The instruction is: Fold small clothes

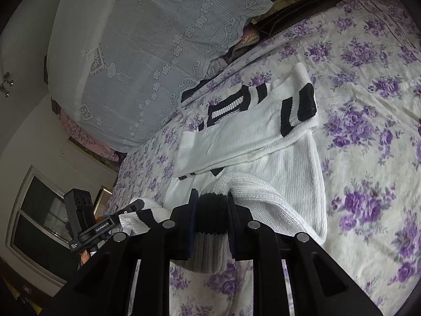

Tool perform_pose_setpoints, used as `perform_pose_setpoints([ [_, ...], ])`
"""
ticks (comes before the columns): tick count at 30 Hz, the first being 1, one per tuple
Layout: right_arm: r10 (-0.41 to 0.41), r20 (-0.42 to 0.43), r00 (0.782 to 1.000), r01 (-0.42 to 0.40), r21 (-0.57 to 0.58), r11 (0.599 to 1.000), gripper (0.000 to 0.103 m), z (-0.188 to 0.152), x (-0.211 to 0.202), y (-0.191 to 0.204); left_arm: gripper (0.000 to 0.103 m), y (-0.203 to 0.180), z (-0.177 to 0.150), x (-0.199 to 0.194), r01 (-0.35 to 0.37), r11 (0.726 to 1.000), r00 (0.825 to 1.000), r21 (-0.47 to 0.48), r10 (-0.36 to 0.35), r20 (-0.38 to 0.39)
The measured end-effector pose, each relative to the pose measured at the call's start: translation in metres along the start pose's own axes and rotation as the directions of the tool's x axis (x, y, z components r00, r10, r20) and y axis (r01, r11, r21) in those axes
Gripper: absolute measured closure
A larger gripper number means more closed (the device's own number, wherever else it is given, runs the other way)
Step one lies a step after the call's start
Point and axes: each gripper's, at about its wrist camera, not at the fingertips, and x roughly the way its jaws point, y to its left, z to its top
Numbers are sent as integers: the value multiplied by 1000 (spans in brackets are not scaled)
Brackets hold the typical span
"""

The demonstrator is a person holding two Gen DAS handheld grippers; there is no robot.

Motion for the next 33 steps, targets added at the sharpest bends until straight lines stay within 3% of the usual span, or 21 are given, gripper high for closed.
perform_pose_setpoints([
  [7, -35, 35, 999, 36, -11, 999, 83, 33, 19, -6, 93, -2, 34, 26, -38, 999, 999, 27, 37, 7],
  [19, -20, 96, 995, 15, 46, 999, 83, 90, 56, -20, 93, 0, 85, 48, -66, 998, 995, 11, 65, 82],
  [28, -7, 115, 993, -3, 84, 996, 83, 118, 84, -36, 93, 8, 110, 73, -119, 993, 987, 4, 118, 106],
  [33, -9, 130, 992, -7, 123, 992, 83, 132, 101, -49, 93, 9, 122, 93, -189, 982, 974, 8, 186, 131],
])
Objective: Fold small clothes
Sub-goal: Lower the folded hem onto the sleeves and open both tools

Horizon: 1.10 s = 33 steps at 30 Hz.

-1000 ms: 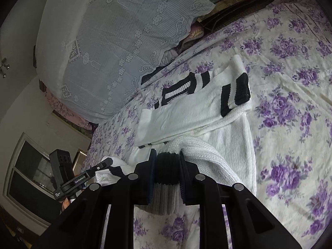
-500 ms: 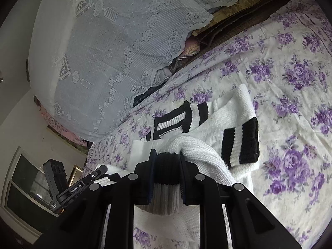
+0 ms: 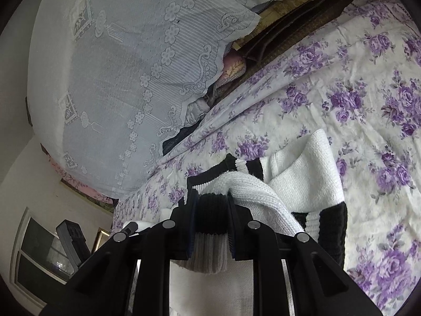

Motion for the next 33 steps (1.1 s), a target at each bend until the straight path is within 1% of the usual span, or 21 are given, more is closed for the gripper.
perform_pose_setpoints([
  [3, -9, 4, 1000, 8, 26, 1000, 83, 5, 13, -9, 93, 1, 3, 13, -23, 1000, 1000, -7, 23, 11],
  [5, -20, 1, 1000, 20, 43, 999, 83, 7, 23, -17, 93, 7, 1, 24, -29, 999, 1000, -35, 30, 8],
  [8, -47, -14, 999, 47, 59, 997, 83, 5, 33, -31, 93, 18, -8, 46, -44, 996, 999, -83, 41, -32],
  [10, -68, -22, 997, 69, 40, 997, 83, 3, 37, -34, 92, 24, -19, 65, -57, 994, 996, -95, 50, -72],
  [12, -91, -26, 996, 91, 5, 996, 84, 3, 40, -30, 92, 26, -28, 74, -63, 994, 995, -92, 56, -82],
  [14, -122, -23, 992, 122, -27, 992, 84, 1, 42, -27, 91, 23, -28, 71, -77, 995, 995, -71, 72, -64],
  [16, -130, -23, 991, 129, -42, 991, 82, 0, 42, -27, 90, 22, -28, 71, -78, 995, 996, -68, 74, -57],
  [17, -122, -21, 992, 121, -41, 992, 81, 0, 40, -27, 90, 24, -29, 70, -69, 995, 996, -77, 65, -54],
  [20, -95, -5, 995, 95, -30, 995, 78, 1, 29, -23, 87, 34, -30, 55, -11, 990, 1000, -140, 9, -17],
  [21, -91, 2, 996, 91, -34, 995, 72, 0, 23, -20, 84, 37, -30, 45, 10, 988, 1000, -155, -9, 7],
  [22, -93, 15, 996, 94, -45, 995, 63, 0, 16, -16, 83, 38, -30, 34, 32, 987, 999, -159, -27, 33],
  [24, -110, 47, 993, 114, -95, 989, 60, -2, 1, -4, 82, 37, -31, 16, 58, 989, 997, -134, -49, 67],
  [25, -127, 58, 990, 134, -136, 982, 60, -2, -5, 4, 74, 34, -33, 8, 42, 993, 996, -108, -34, 79],
  [26, -140, 70, 988, 150, -171, 974, 60, -3, -11, 11, 68, 31, -35, 3, 17, 997, 996, -79, -10, 90],
  [27, -144, 84, 986, 158, -191, 969, 60, -3, -17, 16, 59, 28, -38, -1, -15, 999, 995, -41, 19, 99],
  [28, -133, 88, 987, 148, -202, 968, 60, -4, -23, 20, 57, 25, -41, -3, -43, 999, 994, -8, 44, 101],
  [29, -114, 76, 991, 128, -208, 970, 60, -6, -26, 23, 57, 25, -42, -3, -59, 998, 994, 9, 57, 97],
  [30, -97, 58, 994, 108, -217, 970, 64, -9, -28, 24, 57, 26, -45, -4, -66, 998, 994, 18, 64, 87],
  [31, -91, 42, 995, 98, -233, 968, 71, -14, -29, 27, 57, 28, -47, -3, -66, 998, 995, 21, 64, 74],
  [33, -102, 13, 995, 102, -281, 954, 80, -26, -30, 34, 57, 32, -52, -5, -77, 997, 996, 31, 75, 52],
])
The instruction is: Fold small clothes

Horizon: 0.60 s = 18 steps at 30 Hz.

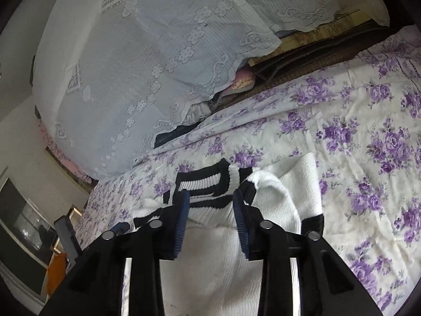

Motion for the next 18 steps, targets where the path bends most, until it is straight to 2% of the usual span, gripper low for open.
perform_pose_setpoints([
  [3, -21, -52, 998, 18, -65, 998, 86, -17, 1, 11, 57, 3, -7, -2, 18, 1000, 999, 25, -17, -32],
  [7, -63, -114, 991, 50, -115, 992, 86, -31, 13, 18, 57, -9, -15, 6, 21, 994, 996, 104, -12, -85],
  [9, -106, -143, 984, 87, -134, 987, 86, -35, 22, 19, 50, -19, -18, 10, 5, 989, 995, 146, 9, -96],
  [12, -231, -216, 949, 188, -204, 961, 86, -35, 52, 21, 37, -31, -11, 21, -10, 981, 994, 192, 30, -103],
  [13, -268, -219, 938, 216, -233, 948, 86, -32, 63, 22, 35, -34, -4, 27, -22, 981, 994, 194, 42, -100],
  [15, -303, -184, 935, 260, -225, 939, 89, -14, 84, 19, 35, -35, 18, 46, -63, 986, 992, 156, 79, -98],
  [16, -302, -139, 943, 279, -166, 946, 88, 0, 90, 14, 34, -30, 31, 55, -91, 991, 990, 101, 101, -102],
  [17, -295, -102, 950, 286, -93, 954, 87, 11, 91, 5, 34, -19, 45, 64, -100, 995, 987, -5, 99, -125],
  [18, -279, -82, 957, 279, -14, 960, 87, 19, 90, -3, 34, -6, 53, 70, -83, 990, 986, -116, 65, -152],
])
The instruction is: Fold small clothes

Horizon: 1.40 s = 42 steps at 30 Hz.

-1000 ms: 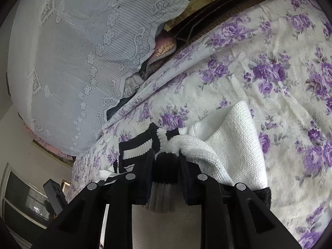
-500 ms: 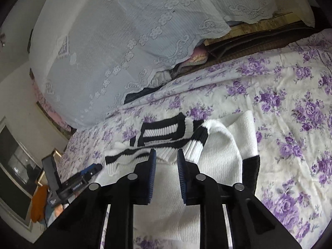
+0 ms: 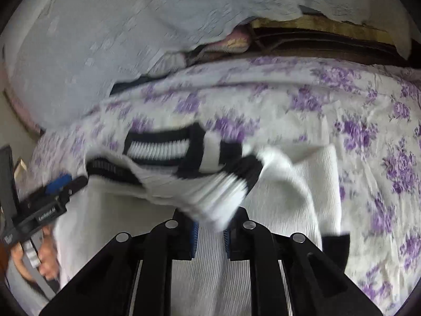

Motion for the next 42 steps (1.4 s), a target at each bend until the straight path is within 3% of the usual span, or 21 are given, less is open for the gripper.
perform_pose_setpoints([
  [2, 53, 1, 999, -53, 66, 996, 87, 0, -2, -7, 35, 14, 7, -2, 92, 987, 995, -129, -96, -24],
  [3, 59, 6, 998, -59, 62, 996, 87, -5, -5, -8, 35, 14, 5, -8, 96, 988, 995, -125, -98, -9],
  [6, 39, 35, 999, -40, 27, 999, 87, -21, -16, -7, 35, -3, -12, -32, 20, 1000, 997, 7, -20, 79],
  [10, 95, 33, 995, -97, 51, 994, 87, -13, -13, -2, 35, -30, -18, -25, 26, 994, 997, 105, -33, 63],
  [13, 113, -1, 994, -112, 43, 993, 87, -4, 3, 4, 35, -35, -6, -4, -51, 993, 997, 109, 44, 65],
  [15, 75, -24, 997, -71, 119, 990, 87, -2, 19, -11, 35, -21, 5, 27, -184, 982, 983, 42, 184, -9],
  [16, 75, -36, 997, -67, 178, 982, 99, -4, 27, -25, 27, -8, 7, 41, -197, 980, 978, -9, 196, -70],
  [17, 81, -45, 996, -70, 213, 975, 103, -7, 33, -36, 24, 7, 7, 55, -157, 985, 979, -77, 145, -143],
  [18, 109, -34, 993, -99, 223, 970, 103, -8, 33, -43, 23, 21, 7, 57, -95, 984, 986, -151, 72, -152],
  [19, 110, -31, 994, -100, 220, 970, 103, -9, 31, -43, 23, 24, 7, 52, -85, 982, 988, -168, 62, -139],
  [21, 75, 9, 997, -76, 188, 979, 103, -10, 20, -36, 24, 17, 3, 44, -131, 985, 989, -112, 121, -87],
  [23, 89, 48, 995, -95, 146, 985, 98, -14, 8, -28, 26, 9, -5, 26, -158, 984, 987, -80, 156, -25],
  [27, 88, 80, 993, -93, 65, 994, 98, -23, -17, -14, 26, 0, -26, -13, -113, 993, 992, -30, 114, 62],
  [30, 99, 77, 992, -101, 18, 995, 98, -34, -31, -2, 25, -14, -51, -32, -80, 995, 994, 52, 76, 81],
  [32, 90, 49, 995, -89, -20, 996, 96, -46, -36, 7, 22, -20, -70, -32, -112, 988, 992, 104, 105, 70],
  [33, 82, 21, 996, -81, -33, 996, 84, -52, -35, 11, 19, -20, -76, -27, -137, 984, 990, 117, 131, 55],
  [34, 62, -14, 998, -63, -38, 997, 64, -60, -29, 12, 15, -19, -81, -23, -148, 982, 989, 115, 144, 40],
  [35, 42, -46, 998, -44, -49, 998, 63, -67, -22, 12, 15, -16, -82, -23, -139, 985, 990, 100, 135, 37],
  [38, -14, -18, 1000, 12, -122, 992, 63, -75, -23, 22, 12, -12, -85, -25, -151, 985, 988, 86, 148, 44],
  [42, -9, 9, 1000, 10, -107, 994, 64, -82, -34, 20, 12, -12, -89, -32, -171, 981, 984, 87, 166, 63],
])
